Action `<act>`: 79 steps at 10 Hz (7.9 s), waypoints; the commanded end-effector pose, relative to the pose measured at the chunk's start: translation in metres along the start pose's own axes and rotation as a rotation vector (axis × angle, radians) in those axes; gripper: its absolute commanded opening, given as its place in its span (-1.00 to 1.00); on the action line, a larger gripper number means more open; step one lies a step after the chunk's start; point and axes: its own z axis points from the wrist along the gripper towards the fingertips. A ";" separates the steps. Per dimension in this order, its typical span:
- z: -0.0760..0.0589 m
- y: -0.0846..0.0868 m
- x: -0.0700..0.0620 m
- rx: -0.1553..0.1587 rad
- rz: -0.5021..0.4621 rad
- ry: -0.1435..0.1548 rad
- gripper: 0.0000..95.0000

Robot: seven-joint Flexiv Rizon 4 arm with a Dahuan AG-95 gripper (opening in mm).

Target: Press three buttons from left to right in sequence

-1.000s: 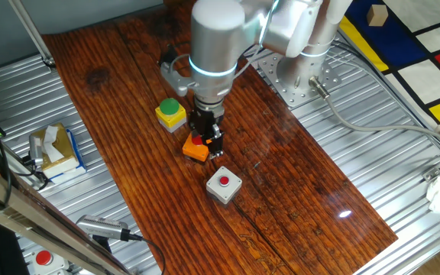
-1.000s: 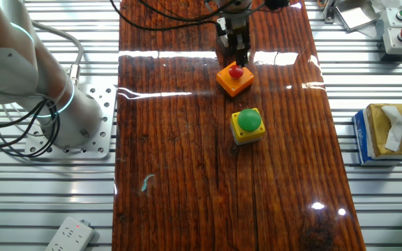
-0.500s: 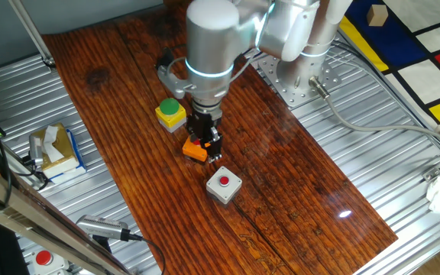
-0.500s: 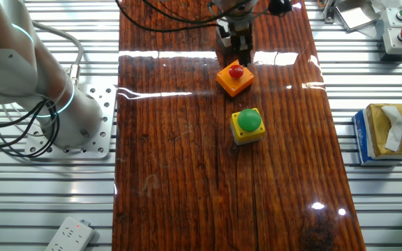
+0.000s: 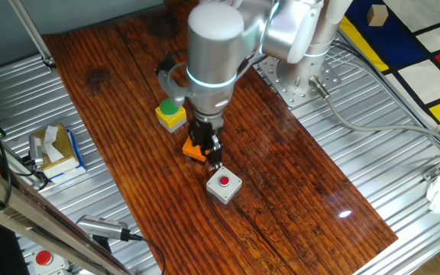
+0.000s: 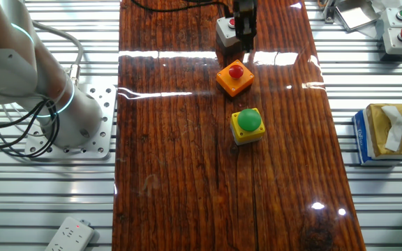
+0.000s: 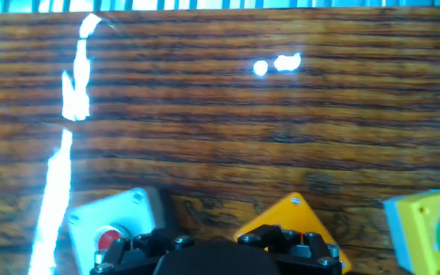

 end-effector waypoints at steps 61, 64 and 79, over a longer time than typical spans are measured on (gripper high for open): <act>0.015 0.021 -0.007 0.128 -0.268 0.010 0.20; 0.015 0.021 -0.007 0.120 -0.262 0.014 -0.20; 0.016 0.024 -0.007 -0.071 -0.245 0.062 1.00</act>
